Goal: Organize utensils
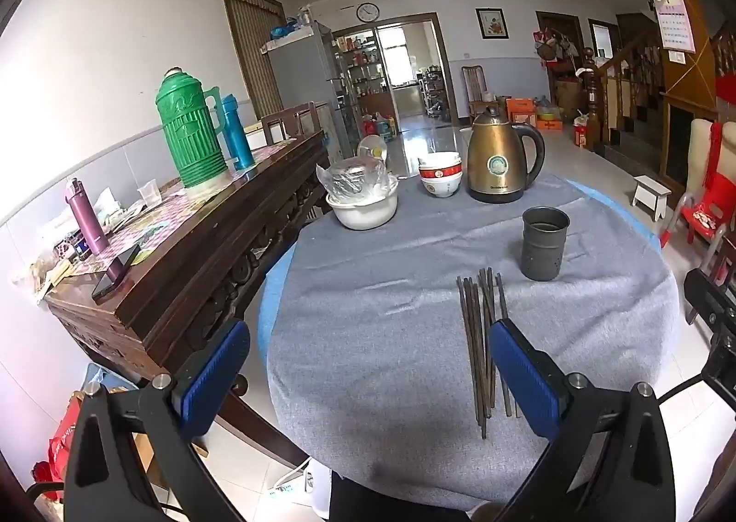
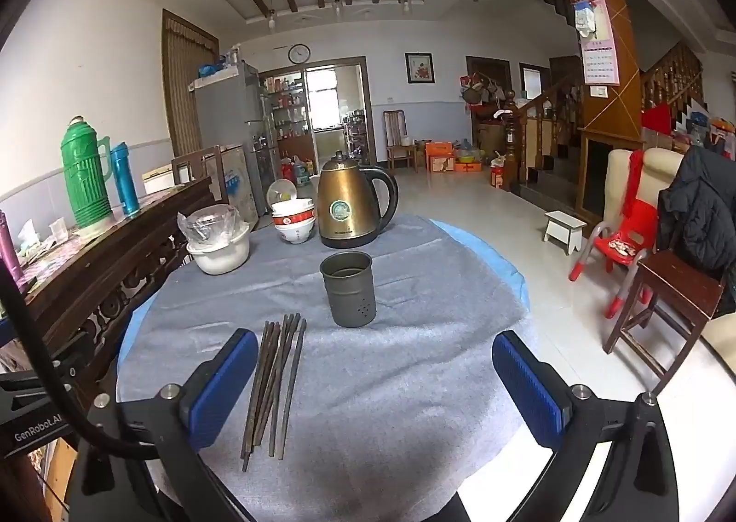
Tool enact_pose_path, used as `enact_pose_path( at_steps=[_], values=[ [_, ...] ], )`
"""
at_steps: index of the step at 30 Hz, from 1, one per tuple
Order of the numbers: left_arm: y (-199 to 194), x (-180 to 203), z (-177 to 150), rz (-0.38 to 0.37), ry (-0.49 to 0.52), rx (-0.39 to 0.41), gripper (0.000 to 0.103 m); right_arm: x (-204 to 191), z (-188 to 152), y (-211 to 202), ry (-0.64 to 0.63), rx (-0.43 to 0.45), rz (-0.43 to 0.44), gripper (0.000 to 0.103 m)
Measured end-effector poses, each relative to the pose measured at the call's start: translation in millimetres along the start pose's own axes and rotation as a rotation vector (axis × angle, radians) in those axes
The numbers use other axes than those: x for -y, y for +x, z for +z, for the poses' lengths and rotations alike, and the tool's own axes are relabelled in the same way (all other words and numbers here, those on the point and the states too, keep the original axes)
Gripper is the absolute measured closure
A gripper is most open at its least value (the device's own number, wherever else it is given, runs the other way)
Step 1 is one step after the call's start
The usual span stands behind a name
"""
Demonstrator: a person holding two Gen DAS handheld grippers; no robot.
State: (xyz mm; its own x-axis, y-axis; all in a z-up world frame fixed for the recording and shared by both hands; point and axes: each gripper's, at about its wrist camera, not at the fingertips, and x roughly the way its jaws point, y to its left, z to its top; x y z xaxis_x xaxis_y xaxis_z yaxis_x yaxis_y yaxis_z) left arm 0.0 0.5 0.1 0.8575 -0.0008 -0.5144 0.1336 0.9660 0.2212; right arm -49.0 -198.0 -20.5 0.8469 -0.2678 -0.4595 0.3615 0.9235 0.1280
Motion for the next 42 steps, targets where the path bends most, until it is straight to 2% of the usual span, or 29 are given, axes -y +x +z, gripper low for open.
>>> enact_pose_path(
  at_steps=[25, 32, 42],
  values=[
    [3, -8, -4, -0.003, -0.046, 0.018, 0.0, -14, -2, -1, -0.024, 0.0, 0.009, 0.0],
    [3, -8, -5, 0.012, -0.02, 0.006, 0.0, -18, -5, 1, -0.028, -0.005, 0.01, 0.0],
    [11, -12, -4, 0.004, -0.052, 0.041, 0.0, -19, -7, 9, -0.041, -0.018, 0.012, 0.0]
  ],
)
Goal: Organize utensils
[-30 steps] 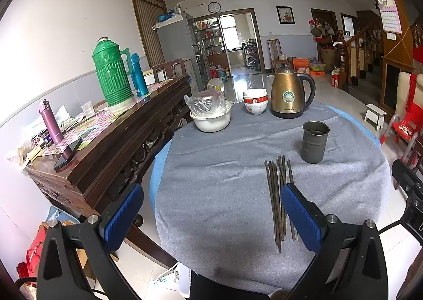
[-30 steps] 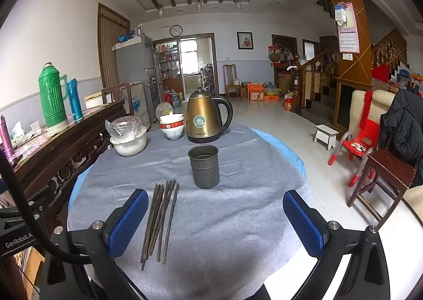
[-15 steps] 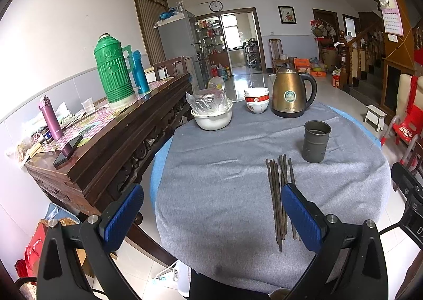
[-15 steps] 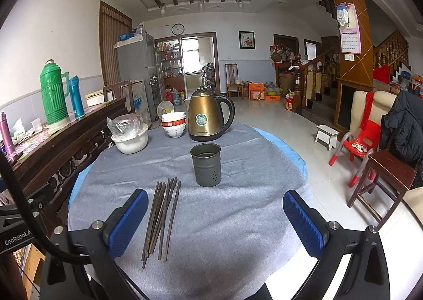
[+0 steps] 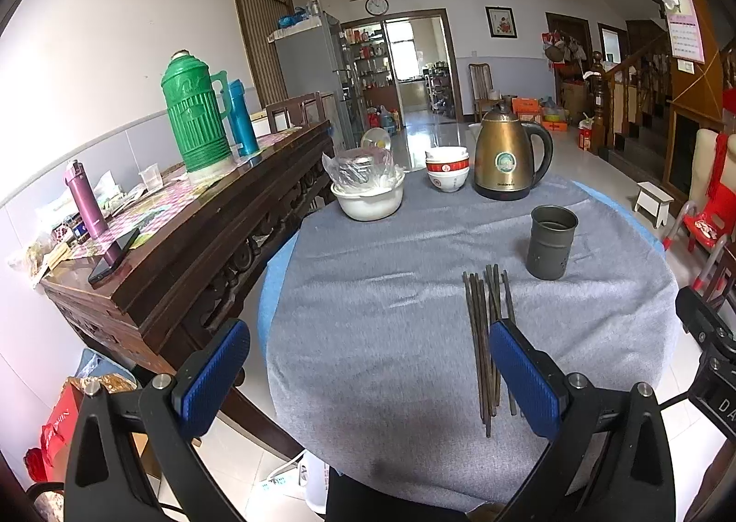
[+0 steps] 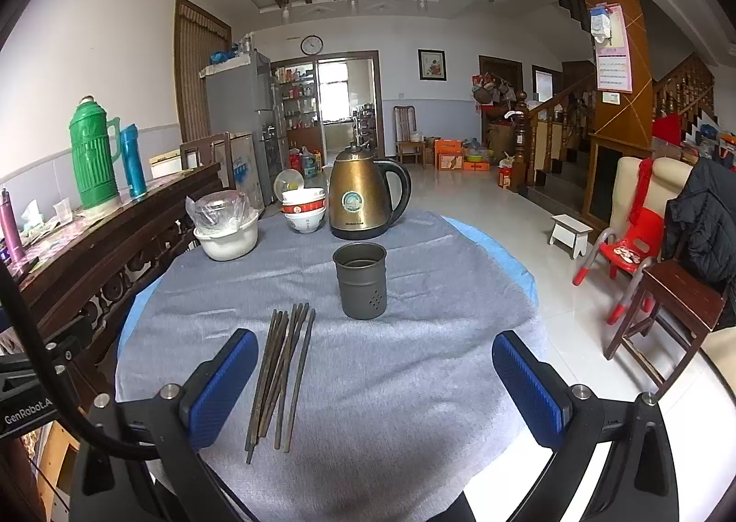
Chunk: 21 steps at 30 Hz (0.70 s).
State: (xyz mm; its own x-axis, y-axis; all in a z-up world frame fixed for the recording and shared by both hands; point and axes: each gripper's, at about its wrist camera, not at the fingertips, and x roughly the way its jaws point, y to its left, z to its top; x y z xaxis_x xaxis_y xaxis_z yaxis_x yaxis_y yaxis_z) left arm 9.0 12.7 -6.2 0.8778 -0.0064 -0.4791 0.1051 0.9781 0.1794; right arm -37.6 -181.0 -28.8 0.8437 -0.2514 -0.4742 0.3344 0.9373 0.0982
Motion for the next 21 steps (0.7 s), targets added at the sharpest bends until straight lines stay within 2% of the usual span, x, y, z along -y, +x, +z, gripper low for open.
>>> enact_pose_path(
  at_steps=[11, 14, 18, 21],
  values=[
    [37, 3, -1, -0.003, -0.017, -0.084, 0.0, 0, 6, 34, -0.021, -0.049, -0.014, 0.0],
    [52, 6, -2, -0.018, -0.024, -0.128, 0.0, 1, 6, 48, -0.019, -0.076, -0.015, 0.0],
    [85, 6, -4, -0.08, -0.047, -0.221, 0.0, -2, 6, 78, -0.033, -0.127, 0.008, 0.0],
    [115, 4, -8, -0.138, -0.059, -0.296, 0.0, -3, 5, 111, -0.028, -0.196, 0.072, 0.0]
  ],
)
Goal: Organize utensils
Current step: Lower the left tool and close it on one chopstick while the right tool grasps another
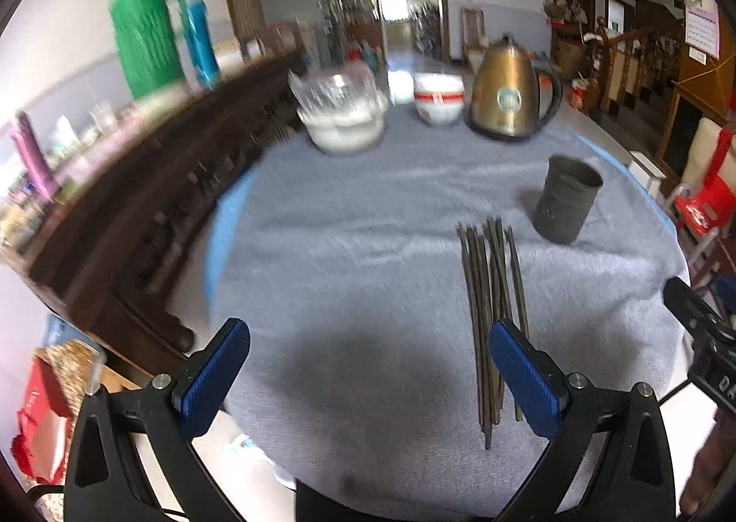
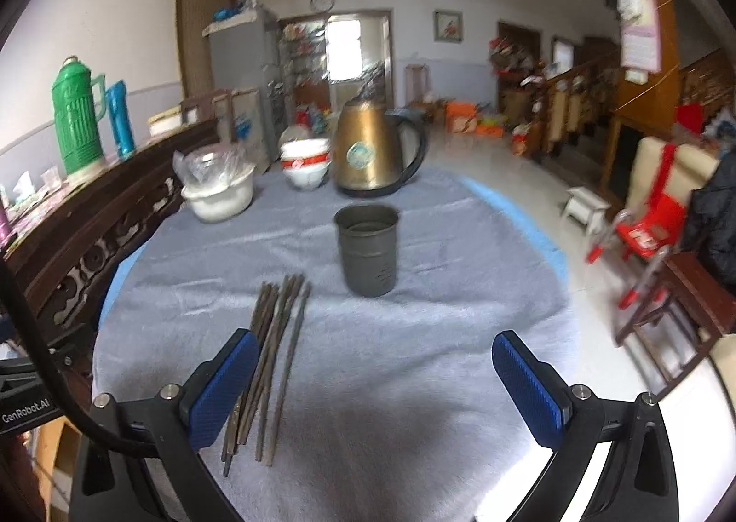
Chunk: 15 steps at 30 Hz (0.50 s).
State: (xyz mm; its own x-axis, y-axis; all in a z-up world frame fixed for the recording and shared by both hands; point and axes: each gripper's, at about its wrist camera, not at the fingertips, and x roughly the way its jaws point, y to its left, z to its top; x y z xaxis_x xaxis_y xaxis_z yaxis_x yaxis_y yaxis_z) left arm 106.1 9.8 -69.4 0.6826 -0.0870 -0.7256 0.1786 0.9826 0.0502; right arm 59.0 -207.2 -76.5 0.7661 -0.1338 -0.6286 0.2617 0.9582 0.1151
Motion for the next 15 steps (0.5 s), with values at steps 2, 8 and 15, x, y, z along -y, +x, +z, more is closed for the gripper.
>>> enact_pose_path(
  at_steps=[2, 8, 15],
  values=[
    [23, -4, 2, -0.051, -0.006, -0.055, 0.0, -1, 3, 27, 0.001, -0.065, 0.053, 0.002],
    [84, -4, 9, -0.151, -0.018, -0.176, 0.007, -12, 3, 115, 0.011, -0.275, 0.18, 0.056],
    [149, 11, 20, -0.283, -0.028, -0.326, 0.033, -18, 2, 185, 0.078, -0.398, 0.271, 0.064]
  ],
)
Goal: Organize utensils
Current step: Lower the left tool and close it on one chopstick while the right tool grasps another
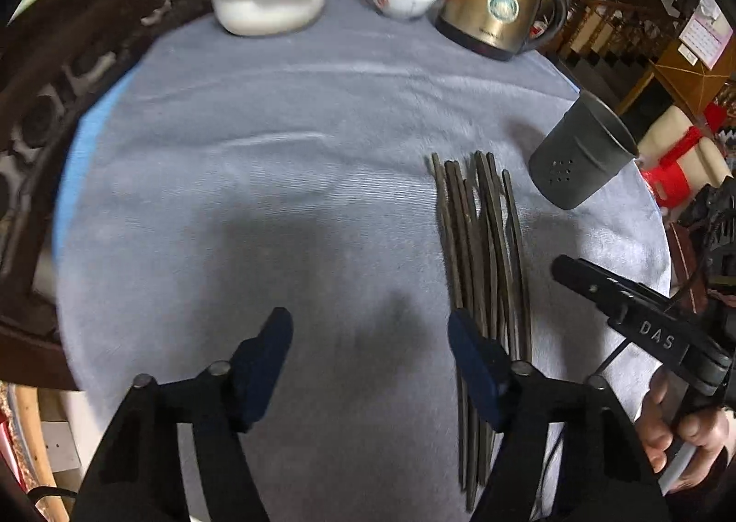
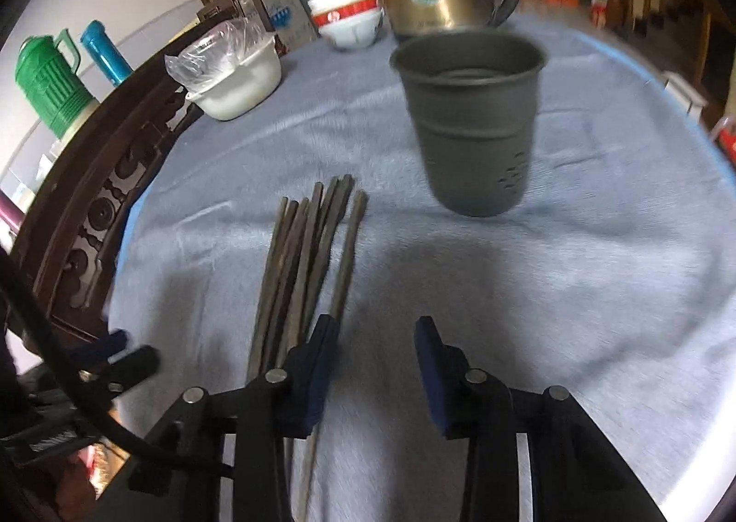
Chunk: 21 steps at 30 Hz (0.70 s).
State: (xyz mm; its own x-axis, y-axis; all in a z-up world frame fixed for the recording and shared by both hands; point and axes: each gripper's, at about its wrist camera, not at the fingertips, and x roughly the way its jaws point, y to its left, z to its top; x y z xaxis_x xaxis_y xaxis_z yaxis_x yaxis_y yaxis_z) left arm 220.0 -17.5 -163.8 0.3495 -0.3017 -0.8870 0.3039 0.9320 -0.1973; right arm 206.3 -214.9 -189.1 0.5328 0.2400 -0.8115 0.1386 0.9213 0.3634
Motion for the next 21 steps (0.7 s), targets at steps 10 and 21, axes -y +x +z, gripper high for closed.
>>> enact_pose_path(
  at_steps=[10, 21],
  values=[
    [47, 12, 35, -0.003, 0.065, -0.087, 0.037, 0, 18, 33, 0.032, -0.051, 0.021, 0.066],
    [74, 9, 66, -0.025, 0.058, -0.121, 0.049, 9, 20, 30, -0.015, -0.042, -0.024, 0.084]
  ],
)
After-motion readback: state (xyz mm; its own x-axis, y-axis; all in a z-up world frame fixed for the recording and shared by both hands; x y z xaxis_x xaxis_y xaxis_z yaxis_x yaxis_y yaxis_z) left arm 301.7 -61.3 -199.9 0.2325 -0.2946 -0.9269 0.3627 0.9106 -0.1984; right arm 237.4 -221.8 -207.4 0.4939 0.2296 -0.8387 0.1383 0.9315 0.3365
